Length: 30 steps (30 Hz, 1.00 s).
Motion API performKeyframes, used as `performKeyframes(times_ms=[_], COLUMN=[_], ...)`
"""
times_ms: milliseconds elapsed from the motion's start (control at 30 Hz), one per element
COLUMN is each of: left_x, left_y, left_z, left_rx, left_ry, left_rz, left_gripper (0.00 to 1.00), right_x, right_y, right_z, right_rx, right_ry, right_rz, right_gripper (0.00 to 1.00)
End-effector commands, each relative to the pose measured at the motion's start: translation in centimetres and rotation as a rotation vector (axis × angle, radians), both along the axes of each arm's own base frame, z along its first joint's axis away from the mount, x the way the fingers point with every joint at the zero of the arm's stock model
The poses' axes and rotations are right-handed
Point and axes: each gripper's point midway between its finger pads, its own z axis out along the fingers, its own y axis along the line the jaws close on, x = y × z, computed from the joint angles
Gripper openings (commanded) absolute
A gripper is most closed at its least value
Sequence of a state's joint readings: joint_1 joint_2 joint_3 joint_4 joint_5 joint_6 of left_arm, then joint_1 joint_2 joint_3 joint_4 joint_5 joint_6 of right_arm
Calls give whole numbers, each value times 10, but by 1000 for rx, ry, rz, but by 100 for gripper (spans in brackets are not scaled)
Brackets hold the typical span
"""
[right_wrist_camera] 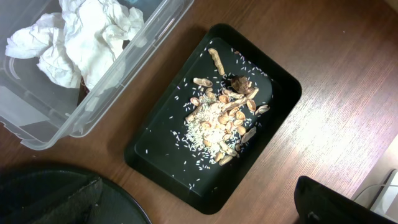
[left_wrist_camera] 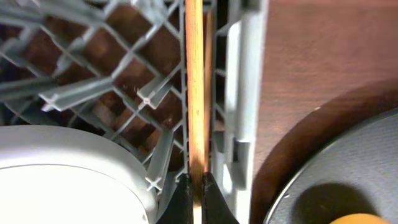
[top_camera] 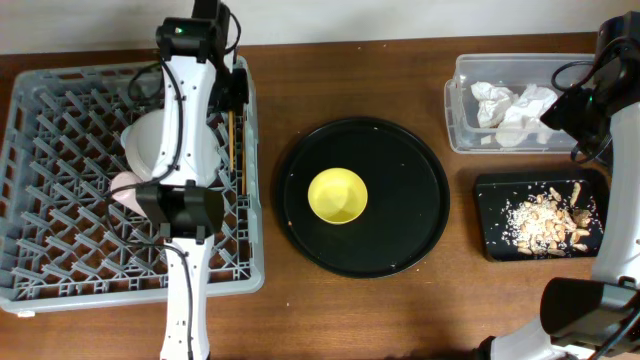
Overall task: Sort waste into correct bins and load items into the dishwasher rack
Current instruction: 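Insert the second chopstick into the dish rack beside the first, then move the left gripper to the yellow bowl and grasp its rim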
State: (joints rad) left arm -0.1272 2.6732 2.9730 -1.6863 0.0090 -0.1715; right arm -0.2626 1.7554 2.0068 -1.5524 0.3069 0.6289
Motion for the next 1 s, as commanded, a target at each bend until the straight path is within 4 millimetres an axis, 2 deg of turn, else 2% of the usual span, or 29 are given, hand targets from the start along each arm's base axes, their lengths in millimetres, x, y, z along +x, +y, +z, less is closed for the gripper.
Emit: performKeyframes(times_ms=[0, 33, 67, 167, 267, 333, 433, 533, 600, 633, 700, 767, 867, 933, 967], left_x=[-6, -6, -6, -6, -6, -8, -13, -23, -31, -39, -55, -73, -105, -135, -155], left_y=[-2, -2, -2, -1, -4, -13, -23, -26, -31, -39, -56, -71, -91, -106, -116], left_z=[11, 11, 11, 11, 15, 27, 62, 107, 135, 151, 167, 168, 150, 121, 99], left_rx=[-28, -28, -28, -25, -38, -94, -156, -166, -174, -188, -224, -220, -202, -183, -164], left_ry=[1, 1, 1, 1, -5, -23, -84, -177, -233, -262, -272, -239, -128, 7, 103], left_rz=[-20, -20, -20, -20, -23, -34, -51, -66, -84, -103, -146, -202, -286, -330, -362], left_gripper=[18, 27, 40, 47, 47, 47, 48, 49, 57, 66, 86, 96, 99, 99, 99], right_x=[-1, -1, -1, -1, -1, -1, -1, -1, -1, -1, -1, -1, -1, -1, -1], right_y=[-5, -5, -5, -5, -5, -5, -5, -5, -5, -5, -5, -5, -5, -5, -5], right_z=[0, 0, 0, 0, 0, 0, 0, 0, 0, 0, 0, 0, 0, 0, 0], right_rx=[-16, -16, -16, -16, -16, -16, -16, -16, -16, -16, -16, -16, -16, -16, -16], right_ry=[8, 8, 8, 8, 8, 8, 8, 8, 8, 8, 8, 8, 8, 8, 8], right_rz=[-15, -15, -15, -15, -16, -15, -16, -15, -15, -16, -16, -16, -15, -16, -15], right_gripper=[99, 99, 99, 99, 99, 99, 99, 99, 99, 99, 99, 98, 99, 99, 99])
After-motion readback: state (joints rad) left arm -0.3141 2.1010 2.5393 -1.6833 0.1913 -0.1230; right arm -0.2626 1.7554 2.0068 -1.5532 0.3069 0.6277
